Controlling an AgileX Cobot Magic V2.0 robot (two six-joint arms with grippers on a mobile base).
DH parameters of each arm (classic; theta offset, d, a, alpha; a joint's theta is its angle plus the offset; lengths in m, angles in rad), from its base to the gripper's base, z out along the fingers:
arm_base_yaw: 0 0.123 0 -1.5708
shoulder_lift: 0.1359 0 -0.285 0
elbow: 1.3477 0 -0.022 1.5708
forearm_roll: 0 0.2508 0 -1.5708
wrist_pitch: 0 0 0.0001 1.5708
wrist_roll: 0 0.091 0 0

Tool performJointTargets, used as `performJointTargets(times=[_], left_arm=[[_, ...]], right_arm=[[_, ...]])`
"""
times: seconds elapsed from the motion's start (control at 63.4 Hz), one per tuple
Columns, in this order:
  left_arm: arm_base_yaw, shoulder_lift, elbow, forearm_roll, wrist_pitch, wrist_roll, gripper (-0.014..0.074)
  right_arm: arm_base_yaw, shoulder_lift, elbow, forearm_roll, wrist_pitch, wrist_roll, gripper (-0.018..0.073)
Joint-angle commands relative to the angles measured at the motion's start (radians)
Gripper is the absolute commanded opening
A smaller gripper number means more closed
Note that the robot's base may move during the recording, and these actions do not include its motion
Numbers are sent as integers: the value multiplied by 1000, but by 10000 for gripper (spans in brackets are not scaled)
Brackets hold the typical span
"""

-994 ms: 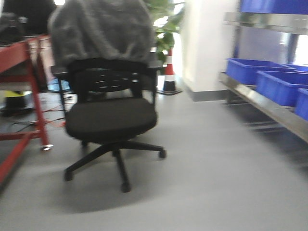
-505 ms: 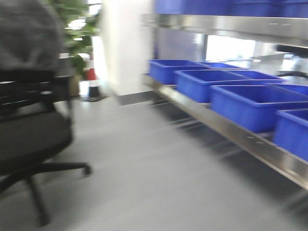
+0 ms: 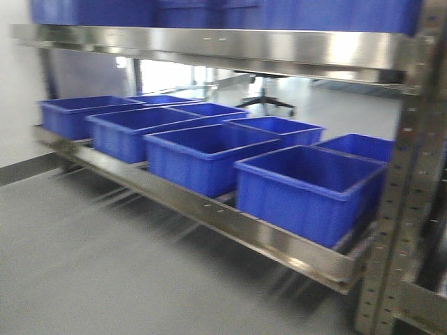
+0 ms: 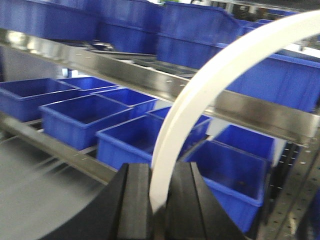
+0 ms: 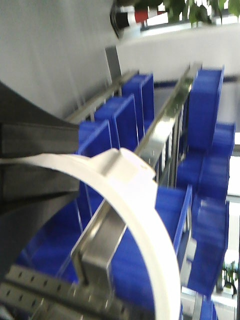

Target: Grab PVC pipe and place in blue bin

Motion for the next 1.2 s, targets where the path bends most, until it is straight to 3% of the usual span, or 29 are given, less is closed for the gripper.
performJointTargets(times=[0.0, 1.183], left_arm=[[-1, -3, -1, -1, -23, -3, -111], [-1, -3, -1, -1, -23, -3, -111]], right_arm=[[-1, -5, 2, -13, -27, -4, -167], [-1, -5, 2, -13, -27, -4, -167]])
